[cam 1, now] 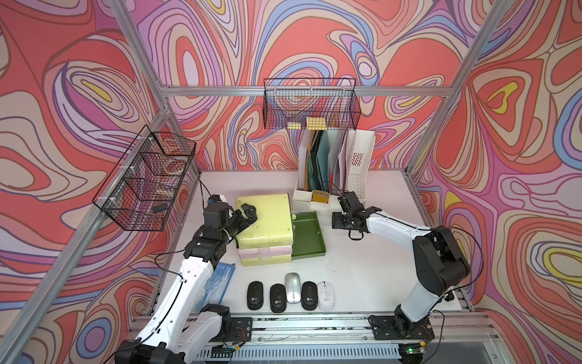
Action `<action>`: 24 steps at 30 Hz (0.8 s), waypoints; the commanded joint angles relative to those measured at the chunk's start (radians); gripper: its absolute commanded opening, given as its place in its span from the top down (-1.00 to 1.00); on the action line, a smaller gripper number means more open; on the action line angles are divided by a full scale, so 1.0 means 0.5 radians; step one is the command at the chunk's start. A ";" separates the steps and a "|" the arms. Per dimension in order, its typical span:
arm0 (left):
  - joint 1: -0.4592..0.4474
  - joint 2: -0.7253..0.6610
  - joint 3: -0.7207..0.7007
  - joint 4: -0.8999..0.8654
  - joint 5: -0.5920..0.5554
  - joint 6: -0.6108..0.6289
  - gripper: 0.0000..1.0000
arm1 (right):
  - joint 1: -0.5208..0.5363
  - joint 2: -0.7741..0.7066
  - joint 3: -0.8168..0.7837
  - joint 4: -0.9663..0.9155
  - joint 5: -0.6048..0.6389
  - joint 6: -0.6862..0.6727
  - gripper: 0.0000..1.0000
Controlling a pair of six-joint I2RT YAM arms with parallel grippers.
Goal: Take the mice out of the drawer
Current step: Close the drawer in the storage box.
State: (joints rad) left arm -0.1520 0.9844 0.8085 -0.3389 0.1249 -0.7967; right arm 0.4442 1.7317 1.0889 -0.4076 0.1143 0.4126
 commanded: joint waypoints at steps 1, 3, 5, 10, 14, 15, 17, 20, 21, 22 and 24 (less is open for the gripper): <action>-0.055 0.123 -0.236 -0.470 0.090 0.059 -1.00 | 0.107 0.017 -0.005 0.052 -0.162 -0.023 -0.43; -0.055 0.134 -0.240 -0.453 0.102 0.056 -1.00 | 0.194 0.044 0.016 0.123 -0.327 -0.014 -0.44; -0.055 0.142 -0.248 -0.432 0.111 0.050 -1.00 | 0.279 0.069 0.037 0.229 -0.525 0.016 -0.44; -0.055 0.174 -0.270 -0.360 0.137 0.050 -1.00 | 0.434 0.223 0.112 0.424 -0.770 0.103 -0.45; -0.058 0.237 -0.343 -0.174 0.243 0.064 -1.00 | 0.474 0.242 0.108 0.540 -0.841 0.164 -0.45; -0.063 0.267 -0.364 -0.111 0.279 0.071 -1.00 | 0.474 0.237 0.105 0.546 -0.839 0.167 -0.45; -0.072 0.357 -0.404 0.025 0.368 0.094 -1.00 | 0.473 0.223 0.091 0.545 -0.809 0.170 -0.45; -0.123 0.544 -0.424 0.227 0.479 0.137 -1.00 | 0.472 0.163 0.044 0.541 -0.746 0.168 -0.45; -0.154 0.612 -0.422 0.295 0.509 0.151 -1.00 | 0.471 0.134 0.025 0.534 -0.716 0.164 -0.45; -0.194 0.679 -0.407 0.345 0.524 0.160 -1.00 | 0.472 0.103 0.007 0.530 -0.683 0.163 -0.45; -0.273 0.820 -0.353 0.425 0.564 0.170 -1.00 | 0.471 0.038 -0.022 0.498 -0.633 0.152 -0.46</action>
State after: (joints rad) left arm -0.1936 1.1820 0.7650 0.1143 0.2821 -0.7769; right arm 0.6544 1.8179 1.0924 -0.2028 -0.1883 0.4904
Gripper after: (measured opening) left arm 0.999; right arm 0.726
